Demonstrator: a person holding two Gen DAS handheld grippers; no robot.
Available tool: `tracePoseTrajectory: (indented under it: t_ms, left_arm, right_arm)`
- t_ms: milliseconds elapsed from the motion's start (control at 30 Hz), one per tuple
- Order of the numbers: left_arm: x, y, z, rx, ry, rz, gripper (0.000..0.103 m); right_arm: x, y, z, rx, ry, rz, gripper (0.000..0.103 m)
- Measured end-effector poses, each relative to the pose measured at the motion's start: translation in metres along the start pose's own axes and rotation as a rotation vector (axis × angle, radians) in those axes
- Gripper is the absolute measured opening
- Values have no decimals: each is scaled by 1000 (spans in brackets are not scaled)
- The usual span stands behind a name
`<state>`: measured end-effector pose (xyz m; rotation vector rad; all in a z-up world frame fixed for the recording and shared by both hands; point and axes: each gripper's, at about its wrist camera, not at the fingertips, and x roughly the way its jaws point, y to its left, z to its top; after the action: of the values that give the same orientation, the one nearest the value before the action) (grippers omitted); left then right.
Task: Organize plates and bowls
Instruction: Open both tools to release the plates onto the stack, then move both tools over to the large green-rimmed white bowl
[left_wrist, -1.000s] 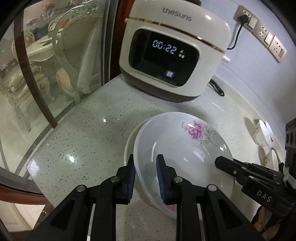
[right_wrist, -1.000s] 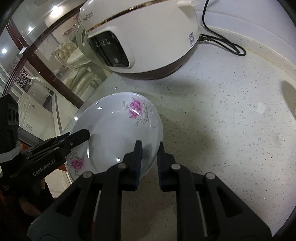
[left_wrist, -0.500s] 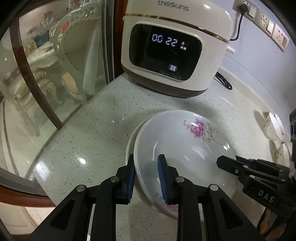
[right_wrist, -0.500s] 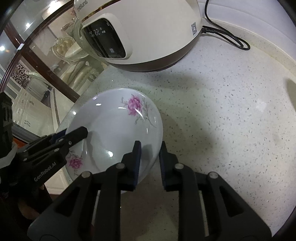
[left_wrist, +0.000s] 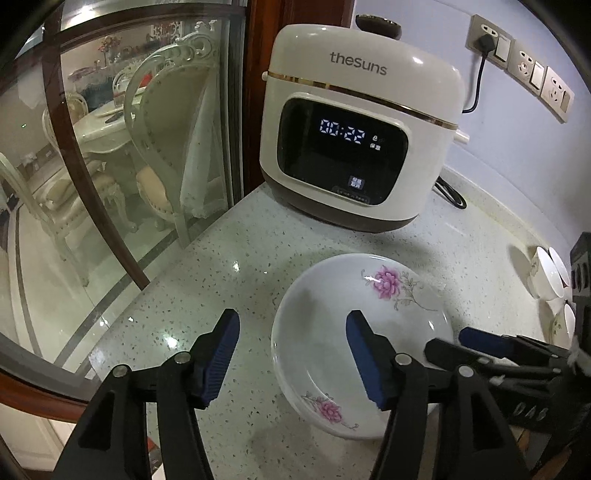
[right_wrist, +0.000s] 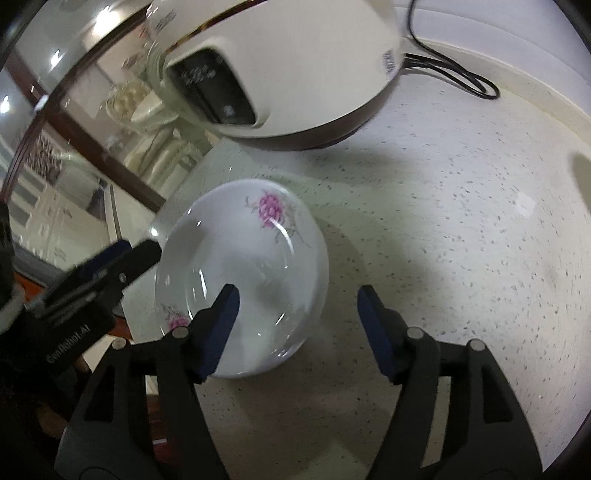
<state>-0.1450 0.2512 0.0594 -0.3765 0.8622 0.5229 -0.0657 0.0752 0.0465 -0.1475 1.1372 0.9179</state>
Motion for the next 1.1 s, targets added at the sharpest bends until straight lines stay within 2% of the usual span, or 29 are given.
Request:
tracePoseTrajectory:
  t_ms: [300,833,967,1100]
  left_arm:
    - [1,-11,-1,24,23,-8,66]
    - [0,-65,1,191,29,-56,72]
    - [1,-86,-1,240,52,-85,72]
    - [5,-114,-4,269,109,-164,72]
  right_arm:
    - [-14,-23,-10,78,-18,8,75]
    - [-63,-76,-47,221,-75,-13,80]
    - [-77,-94,-57,260,-86,-27,80]
    - [-92,-112,-70,309,-111,-52,80]
